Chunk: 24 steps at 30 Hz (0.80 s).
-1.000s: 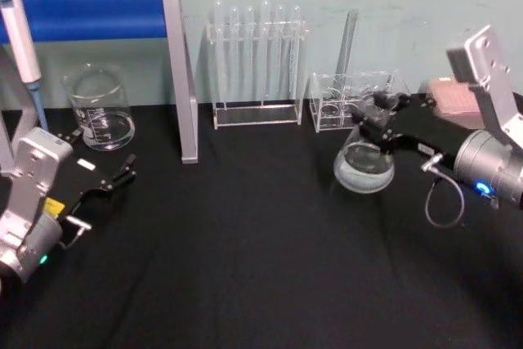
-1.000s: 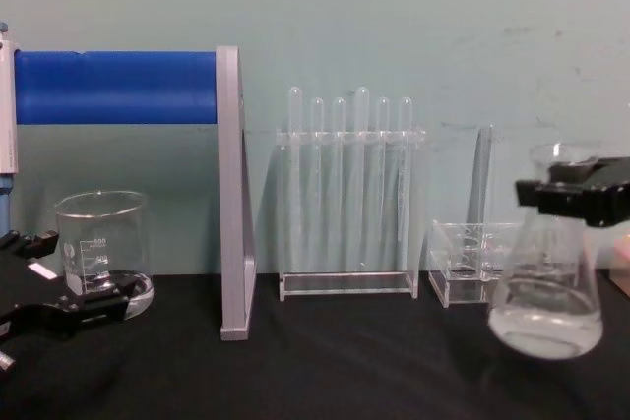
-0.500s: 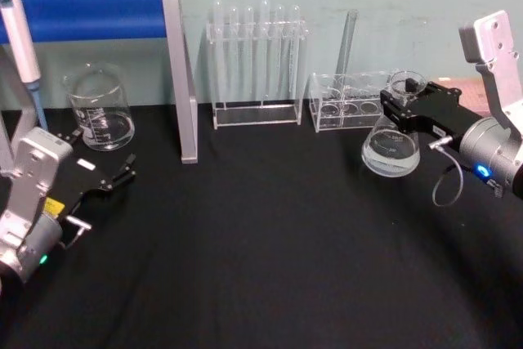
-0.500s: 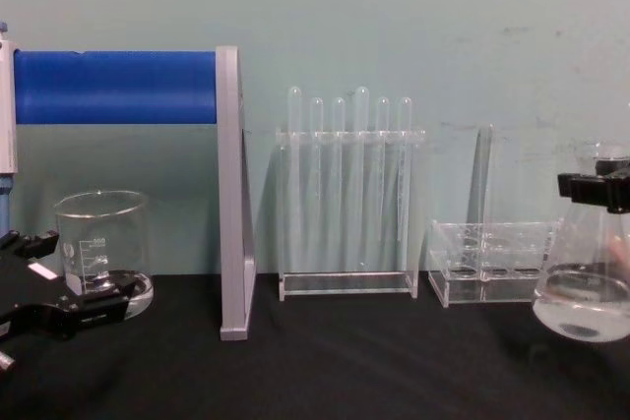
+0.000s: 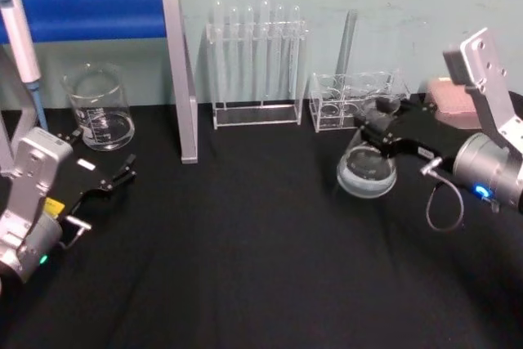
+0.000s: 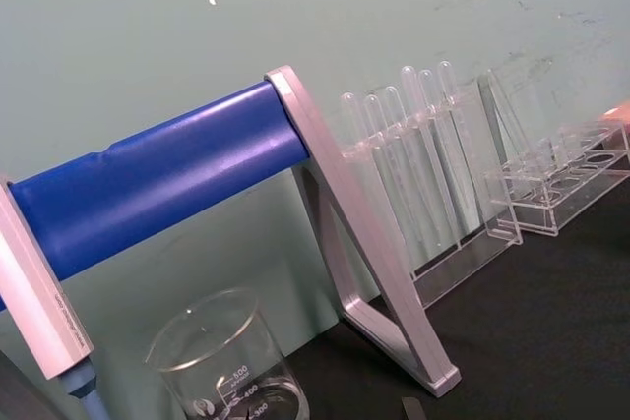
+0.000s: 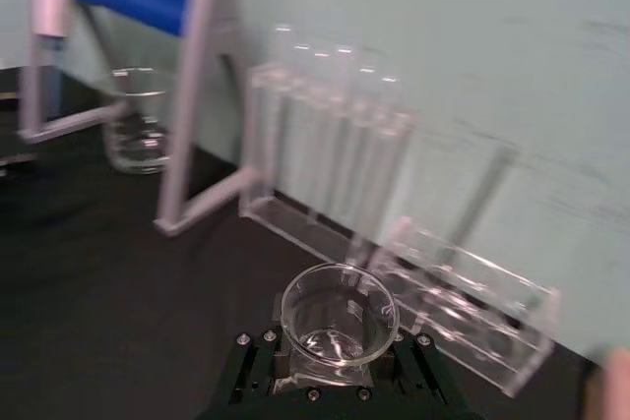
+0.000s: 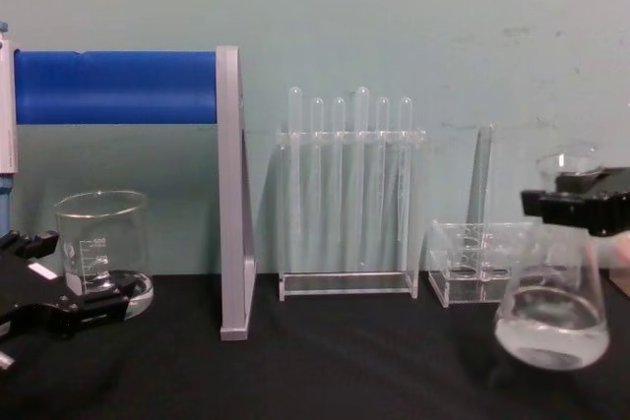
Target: Grasp the erlenmeyer flask with one hand, shake it three times, then place it back.
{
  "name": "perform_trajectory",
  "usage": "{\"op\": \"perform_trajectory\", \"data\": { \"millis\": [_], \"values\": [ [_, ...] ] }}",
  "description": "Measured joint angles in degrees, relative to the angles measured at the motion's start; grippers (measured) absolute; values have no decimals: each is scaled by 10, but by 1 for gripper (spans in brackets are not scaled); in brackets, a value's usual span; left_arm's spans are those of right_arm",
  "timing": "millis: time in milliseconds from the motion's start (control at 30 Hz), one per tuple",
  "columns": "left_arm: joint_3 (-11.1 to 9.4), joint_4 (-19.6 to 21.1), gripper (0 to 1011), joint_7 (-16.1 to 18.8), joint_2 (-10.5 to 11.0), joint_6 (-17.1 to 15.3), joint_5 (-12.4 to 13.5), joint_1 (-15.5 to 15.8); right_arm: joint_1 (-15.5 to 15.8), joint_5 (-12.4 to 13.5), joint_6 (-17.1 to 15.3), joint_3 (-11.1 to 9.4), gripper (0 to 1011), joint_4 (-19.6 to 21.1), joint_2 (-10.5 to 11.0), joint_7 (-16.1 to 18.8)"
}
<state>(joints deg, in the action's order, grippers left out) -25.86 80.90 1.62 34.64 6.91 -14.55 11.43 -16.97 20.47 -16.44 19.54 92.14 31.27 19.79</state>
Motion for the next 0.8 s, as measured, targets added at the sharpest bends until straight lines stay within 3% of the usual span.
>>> {"op": "perform_trajectory", "data": {
  "millis": [200, 433, 600, 800],
  "values": [
    [0, 0, 1001, 0, 0, 0, 0, 0, 12, 1, 21, 7, 457, 17, 17, 46],
    [0, 0, 1001, 0, 0, 0, 0, 0, 20, 16, 72, 25, 457, 31, 54, 128],
    [0, 0, 1001, 0, 0, 0, 0, 0, 21, 26, 91, 37, 457, 34, 70, 157],
    [0, 0, 1001, 0, 0, 0, 0, 0, 18, 33, 98, 47, 457, 35, 77, 164]
  ]
}}
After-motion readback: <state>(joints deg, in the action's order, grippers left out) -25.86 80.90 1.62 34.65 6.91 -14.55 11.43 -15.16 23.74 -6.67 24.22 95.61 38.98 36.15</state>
